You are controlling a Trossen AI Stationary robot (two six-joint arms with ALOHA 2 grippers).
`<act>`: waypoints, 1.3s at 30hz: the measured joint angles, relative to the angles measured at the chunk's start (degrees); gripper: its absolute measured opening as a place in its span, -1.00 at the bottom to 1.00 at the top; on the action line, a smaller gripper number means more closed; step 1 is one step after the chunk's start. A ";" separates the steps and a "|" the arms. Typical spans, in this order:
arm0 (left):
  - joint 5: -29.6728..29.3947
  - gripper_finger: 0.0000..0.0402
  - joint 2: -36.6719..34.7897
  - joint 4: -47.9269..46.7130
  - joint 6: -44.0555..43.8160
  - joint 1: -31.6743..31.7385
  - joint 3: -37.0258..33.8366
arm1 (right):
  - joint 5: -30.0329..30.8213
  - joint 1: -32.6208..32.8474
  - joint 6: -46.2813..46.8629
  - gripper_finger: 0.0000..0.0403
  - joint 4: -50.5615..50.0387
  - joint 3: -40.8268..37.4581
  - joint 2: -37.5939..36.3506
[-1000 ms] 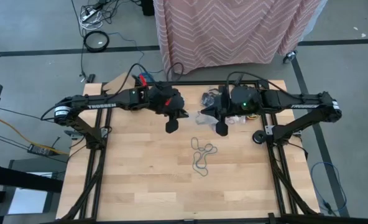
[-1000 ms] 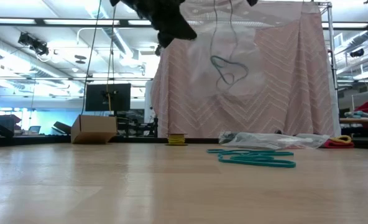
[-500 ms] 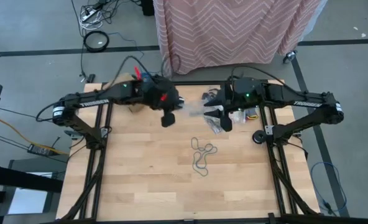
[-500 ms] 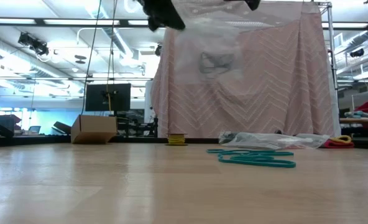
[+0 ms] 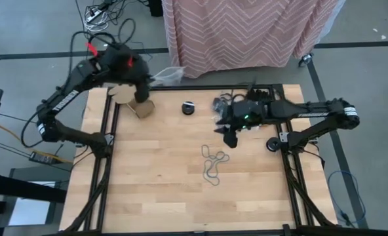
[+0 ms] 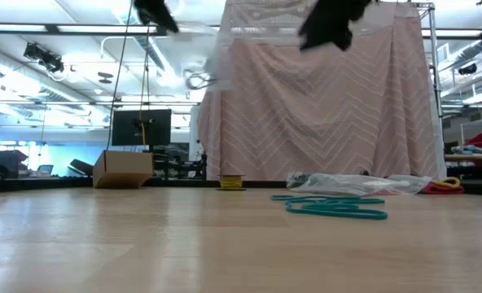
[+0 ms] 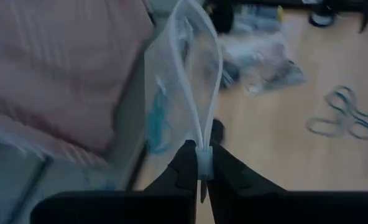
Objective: Sort rubber bands
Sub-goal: Put the blue rubber band into the transparent zip bag
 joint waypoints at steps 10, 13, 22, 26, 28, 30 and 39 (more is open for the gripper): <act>4.09 -0.88 -2.68 -9.40 -3.46 -0.11 -4.39 | -3.62 3.93 1.95 -0.24 17.12 -15.68 7.34; 6.16 -0.89 -6.34 -1.23 -6.17 -1.35 -8.98 | -3.91 4.69 1.93 -0.24 18.84 -17.92 11.31; 7.32 -0.89 -16.58 8.71 -17.89 -5.25 -23.65 | -3.80 6.47 -1.55 -0.25 21.84 -18.99 22.97; 6.82 -0.89 -18.34 12.95 -21.70 -7.02 -28.70 | -2.00 6.48 4.73 -0.40 22.05 -18.62 26.26; 6.88 -0.88 -18.49 14.92 -23.49 -7.96 -30.46 | -1.65 6.70 7.82 -0.65 21.58 -18.47 26.22; 6.93 -0.88 -18.40 16.71 -24.01 -8.80 -31.24 | -1.52 7.22 8.59 -0.90 20.71 -18.47 24.57; 6.73 -0.88 -15.70 23.77 -25.03 -11.11 -31.95 | 4.44 8.89 7.53 -1.00 11.96 -12.77 8.16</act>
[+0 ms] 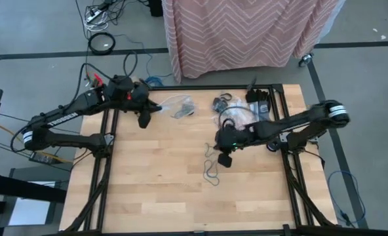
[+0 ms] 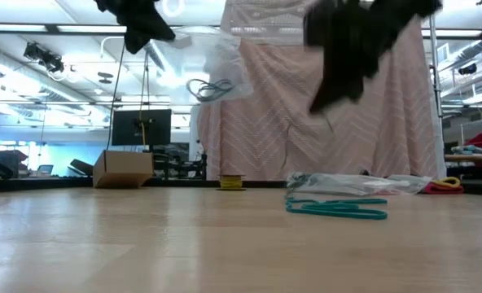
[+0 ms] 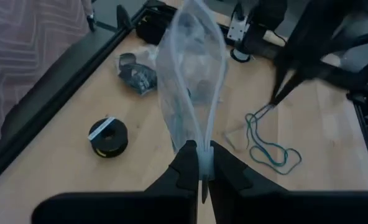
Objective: Sort rubber bands
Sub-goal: Put the blue rubber band into the transparent zip bag
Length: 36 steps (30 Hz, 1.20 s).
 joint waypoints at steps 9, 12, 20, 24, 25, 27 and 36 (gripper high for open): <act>-0.05 -0.88 9.08 6.15 0.15 -3.95 0.00 | 11.91 -0.17 -9.67 -1.00 -1.65 12.59 -13.09; 0.31 -0.88 12.90 10.86 0.08 -5.82 0.00 | 13.76 -0.78 -14.24 -1.00 -2.04 17.55 -13.51; 1.03 -0.88 19.94 19.12 -0.62 -10.60 0.00 | 14.15 -3.12 -21.70 -1.00 -2.24 23.66 -13.37; 1.03 -0.88 21.30 20.06 -1.43 -11.96 0.00 | 13.43 -3.60 -22.22 -1.00 -2.36 23.74 -13.30; 1.01 -0.87 21.46 20.00 -1.62 -12.19 0.00 | 13.32 -3.62 -22.23 -1.00 -2.31 23.77 -13.03; 1.01 -0.87 21.67 20.08 -1.70 -12.51 0.00 | 13.27 -3.62 -22.28 -1.00 -2.64 23.77 -12.69; 1.01 -0.87 21.75 20.47 -1.90 -12.70 0.02 | 10.25 -3.64 -22.32 -1.00 -2.44 23.77 -9.86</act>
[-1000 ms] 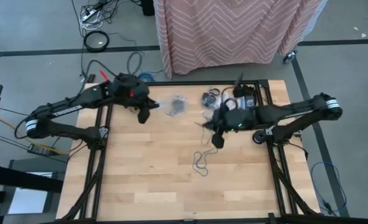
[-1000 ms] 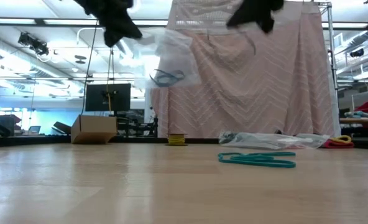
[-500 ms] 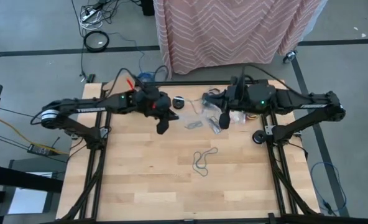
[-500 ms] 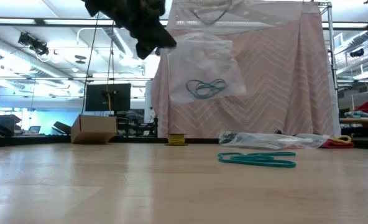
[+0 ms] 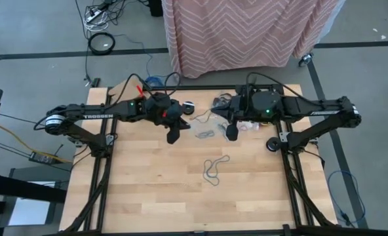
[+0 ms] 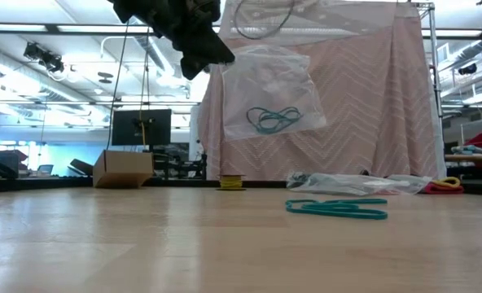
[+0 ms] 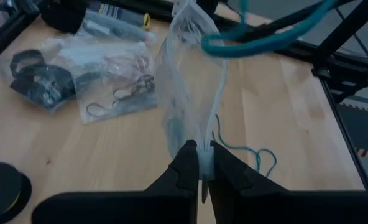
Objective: Sort rubber bands
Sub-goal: Put the blue rubber band into the transparent zip bag
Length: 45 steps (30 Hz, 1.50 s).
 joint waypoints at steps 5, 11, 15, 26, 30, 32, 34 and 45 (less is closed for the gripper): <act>0.00 -0.87 0.00 0.82 -0.02 0.00 0.02 | -0.92 -0.12 -0.21 -1.00 1.87 -0.02 1.07; 0.00 -0.87 0.02 0.72 -0.02 0.00 0.02 | -1.05 -0.53 -0.45 -1.00 2.98 -0.02 1.23; 0.45 -0.87 0.02 0.54 -0.02 0.00 0.02 | -1.20 -1.12 -1.75 -1.00 5.41 -0.02 1.28; 0.92 -0.87 0.02 0.57 -0.02 0.00 0.02 | -2.96 -1.90 -1.93 -1.00 4.89 -0.02 1.19; 1.04 -0.87 0.02 0.63 -0.02 0.00 0.02 | -2.95 -2.26 -1.90 -1.00 1.78 -0.02 1.18; 1.12 -0.87 0.02 0.64 -0.03 0.00 0.02 | -2.95 -2.63 -1.90 -1.00 1.04 -0.02 1.18; 1.60 -0.87 0.02 0.64 -0.04 0.00 0.02 | -2.95 -2.98 -1.90 -1.00 1.58 -0.02 1.18; 2.21 -0.87 0.02 0.57 -0.03 0.00 0.02 | -4.48 -4.02 -1.90 -1.00 4.72 0.00 1.16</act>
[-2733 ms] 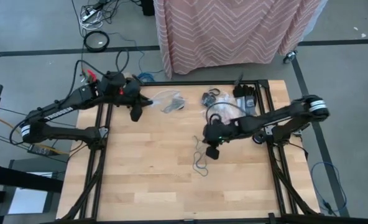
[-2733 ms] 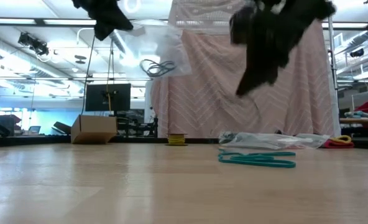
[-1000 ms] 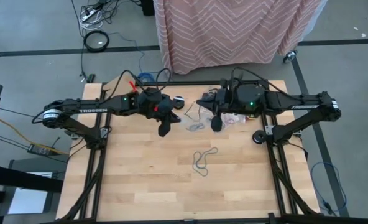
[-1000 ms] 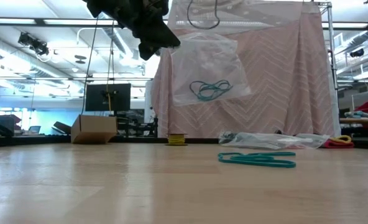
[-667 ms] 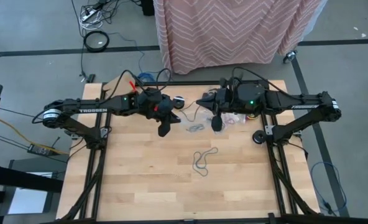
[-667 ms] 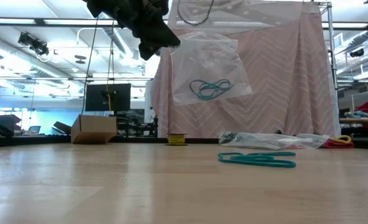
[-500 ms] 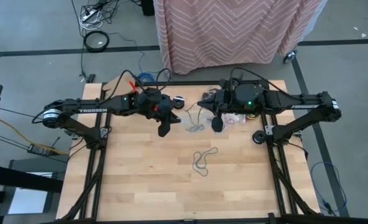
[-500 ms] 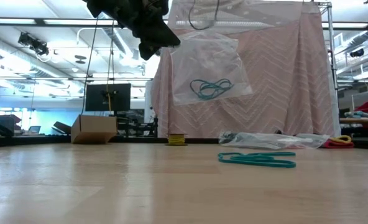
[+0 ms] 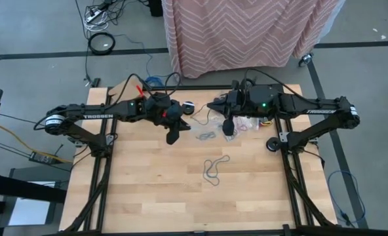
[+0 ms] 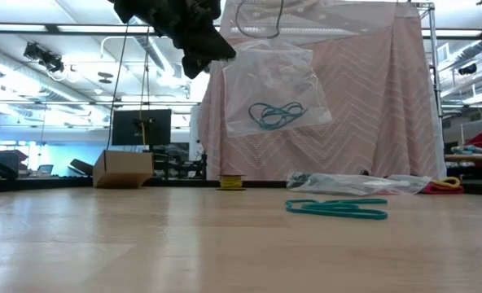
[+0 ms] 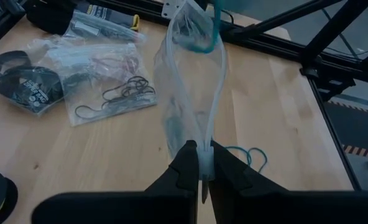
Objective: Sort rubber bands
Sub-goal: Put the blue rubber band into the transparent zip bag
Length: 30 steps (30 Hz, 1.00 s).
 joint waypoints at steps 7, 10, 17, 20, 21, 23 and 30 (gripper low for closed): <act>0.34 -0.87 0.00 0.02 0.26 0.02 0.00 | 0.00 -0.02 0.02 -1.00 -1.81 0.00 0.00; 0.42 -0.87 0.00 0.04 0.29 0.02 0.00 | 0.00 -0.04 0.07 -1.00 -3.58 -0.01 0.00; 0.42 -0.87 0.00 0.06 0.40 0.02 0.00 | -2.18 -0.02 1.92 -1.00 -8.74 0.00 0.00; 0.42 -0.87 0.00 0.07 0.44 0.00 0.00 | -3.72 -0.02 2.56 -1.00 -11.05 0.00 0.32; 0.42 -0.87 -0.01 0.07 0.51 0.01 0.00 | -3.94 -0.02 3.00 -1.00 -11.73 0.00 0.62; 0.42 -0.87 0.00 0.05 0.65 0.01 0.00 | -4.04 -0.02 3.63 -1.00 -13.60 0.00 1.55; 0.42 -0.87 0.00 0.09 0.67 0.02 0.00 | -4.20 -0.02 3.76 -1.00 -11.60 0.00 8.36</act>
